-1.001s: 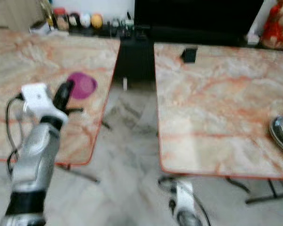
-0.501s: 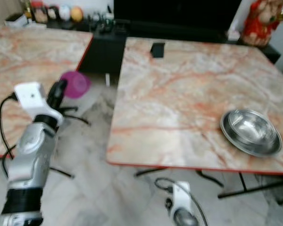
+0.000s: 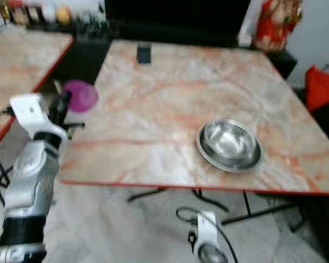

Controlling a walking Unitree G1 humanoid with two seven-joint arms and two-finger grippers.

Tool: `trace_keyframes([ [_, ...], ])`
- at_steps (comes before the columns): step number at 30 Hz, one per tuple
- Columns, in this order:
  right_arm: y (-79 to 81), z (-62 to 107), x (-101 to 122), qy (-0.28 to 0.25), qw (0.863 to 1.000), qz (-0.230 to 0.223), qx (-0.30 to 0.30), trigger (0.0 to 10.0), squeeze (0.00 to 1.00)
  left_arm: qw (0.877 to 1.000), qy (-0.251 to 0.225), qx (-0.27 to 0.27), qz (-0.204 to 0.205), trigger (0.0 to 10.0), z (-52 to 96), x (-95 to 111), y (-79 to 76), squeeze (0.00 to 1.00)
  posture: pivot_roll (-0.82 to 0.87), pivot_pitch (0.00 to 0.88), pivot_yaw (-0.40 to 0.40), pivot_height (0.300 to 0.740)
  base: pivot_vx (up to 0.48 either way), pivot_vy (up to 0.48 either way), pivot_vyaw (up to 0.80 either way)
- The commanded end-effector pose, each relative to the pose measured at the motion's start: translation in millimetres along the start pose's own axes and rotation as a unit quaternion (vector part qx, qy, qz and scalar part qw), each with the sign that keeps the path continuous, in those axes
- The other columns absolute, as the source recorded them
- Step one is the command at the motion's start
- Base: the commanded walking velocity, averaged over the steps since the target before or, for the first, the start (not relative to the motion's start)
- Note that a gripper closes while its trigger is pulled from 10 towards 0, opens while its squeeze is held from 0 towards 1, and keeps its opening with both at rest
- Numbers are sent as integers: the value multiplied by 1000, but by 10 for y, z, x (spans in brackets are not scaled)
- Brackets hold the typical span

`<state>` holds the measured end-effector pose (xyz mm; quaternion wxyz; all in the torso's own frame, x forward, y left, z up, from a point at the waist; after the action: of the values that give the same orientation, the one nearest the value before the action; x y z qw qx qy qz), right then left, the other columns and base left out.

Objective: Setting the table

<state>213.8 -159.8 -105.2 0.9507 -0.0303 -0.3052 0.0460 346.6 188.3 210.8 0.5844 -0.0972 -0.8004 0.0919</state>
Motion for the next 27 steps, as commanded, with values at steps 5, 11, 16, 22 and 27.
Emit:
trace_keyframes([
  [5,-117,5,-20,0,1000,3,-13,10000,0,999,-5,-26,-32,10000,7,19,-72,0,50,0,-66,740,0,-439,0],
  [11,-128,9,-36,2,1000,4,-14,10000,0,998,-3,-29,-63,10000,12,54,9,0,63,0,-63,740,0,-441,0],
  [16,-117,10,-44,1,1000,2,-13,10000,0,997,0,-28,-71,10000,5,44,39,0,54,0,-59,740,0,-265,0],
  [22,-126,9,-37,1,1000,2,-16,10000,0,997,7,-38,-68,10000,-18,13,5,0,50,0,-61,740,0,0,0],
  [27,-135,6,-20,-1,1000,3,-15,10000,0,997,5,-34,-62,10000,-19,28,26,0,49,0,-66,740,0,0,0],
])
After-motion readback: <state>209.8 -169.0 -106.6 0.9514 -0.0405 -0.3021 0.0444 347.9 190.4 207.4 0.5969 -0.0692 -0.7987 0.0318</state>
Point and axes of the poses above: a point about 5 cm out from each wrist's last joint towards the gripper, its own z axis pointing back from the gripper into the wrist, its own x axis along the axis of the wrist's last joint, y = z × x, the point moved 3 cm from there along -z, pointing out of the wrist towards the gripper, and after that the axes turned 9 degrees about z, right-handed, at the moved point
